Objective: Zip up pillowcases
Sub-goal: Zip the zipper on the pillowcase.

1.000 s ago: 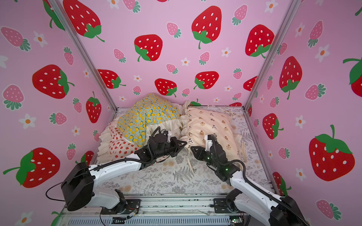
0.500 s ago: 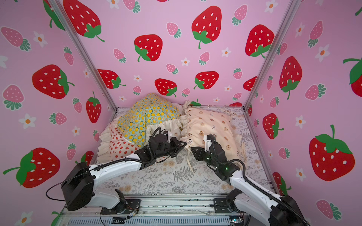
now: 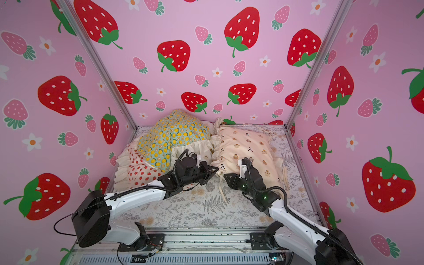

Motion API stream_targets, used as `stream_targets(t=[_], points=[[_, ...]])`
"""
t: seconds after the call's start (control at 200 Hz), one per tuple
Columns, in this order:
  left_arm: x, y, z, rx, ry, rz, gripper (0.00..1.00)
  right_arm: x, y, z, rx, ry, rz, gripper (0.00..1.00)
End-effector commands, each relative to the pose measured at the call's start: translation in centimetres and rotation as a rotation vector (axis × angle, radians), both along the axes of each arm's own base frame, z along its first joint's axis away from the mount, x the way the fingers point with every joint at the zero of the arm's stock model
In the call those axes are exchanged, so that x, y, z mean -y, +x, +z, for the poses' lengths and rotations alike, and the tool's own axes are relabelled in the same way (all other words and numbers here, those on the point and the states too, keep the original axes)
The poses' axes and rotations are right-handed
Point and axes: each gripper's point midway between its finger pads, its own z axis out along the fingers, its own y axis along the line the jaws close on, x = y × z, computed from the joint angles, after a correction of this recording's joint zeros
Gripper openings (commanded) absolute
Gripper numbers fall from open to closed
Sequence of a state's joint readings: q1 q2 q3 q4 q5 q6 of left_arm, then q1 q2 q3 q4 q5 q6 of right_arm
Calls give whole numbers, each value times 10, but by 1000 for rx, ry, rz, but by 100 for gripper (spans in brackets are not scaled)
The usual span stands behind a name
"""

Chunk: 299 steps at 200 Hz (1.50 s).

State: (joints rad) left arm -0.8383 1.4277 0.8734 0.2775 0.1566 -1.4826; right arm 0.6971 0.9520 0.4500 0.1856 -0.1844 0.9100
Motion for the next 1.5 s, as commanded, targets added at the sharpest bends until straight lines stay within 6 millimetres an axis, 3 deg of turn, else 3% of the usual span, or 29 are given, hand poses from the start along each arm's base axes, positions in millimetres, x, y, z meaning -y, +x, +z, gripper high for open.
stream_targets(t=[0.0, 0.515, 0.945, 1.186, 1.386, 1.491], points=[[3, 1, 28, 57, -53, -1, 0, 6, 0, -1, 6, -12, -19, 26], [8, -2, 29, 51, -60, -15, 0, -9, 14, 28, 85, 21, 8, 22], [5, -1, 27, 55, -49, -3, 0, 3, 14, 7, 19, -62, -41, 6], [6, -1, 30, 61, -54, -3, 0, 4, 13, 13, 29, -91, -27, 0], [6, 0, 33, 68, -54, -5, 0, -4, 10, 15, 29, -80, 24, 0], [6, 0, 33, 66, -56, -3, 0, -2, 9, 11, 11, -103, 23, 7]])
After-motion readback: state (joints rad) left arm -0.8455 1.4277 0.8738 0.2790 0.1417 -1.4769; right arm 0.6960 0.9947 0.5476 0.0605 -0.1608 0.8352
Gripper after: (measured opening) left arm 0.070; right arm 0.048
